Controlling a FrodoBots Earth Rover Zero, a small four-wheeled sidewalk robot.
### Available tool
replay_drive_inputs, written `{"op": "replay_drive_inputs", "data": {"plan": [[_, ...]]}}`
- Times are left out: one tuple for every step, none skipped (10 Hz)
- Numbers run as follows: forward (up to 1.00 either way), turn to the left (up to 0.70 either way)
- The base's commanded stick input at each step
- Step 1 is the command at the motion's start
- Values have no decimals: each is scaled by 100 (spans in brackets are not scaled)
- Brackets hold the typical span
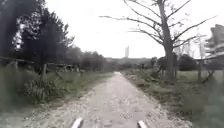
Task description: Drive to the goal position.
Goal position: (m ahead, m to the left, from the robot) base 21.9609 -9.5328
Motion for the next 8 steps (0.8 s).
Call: {"op": "replay_drive_inputs", "data": {"plan": [[70,0],[70,0],[70,0],[70,0],[70,-14],[70,-34],[70,-5],[70,0]]}}
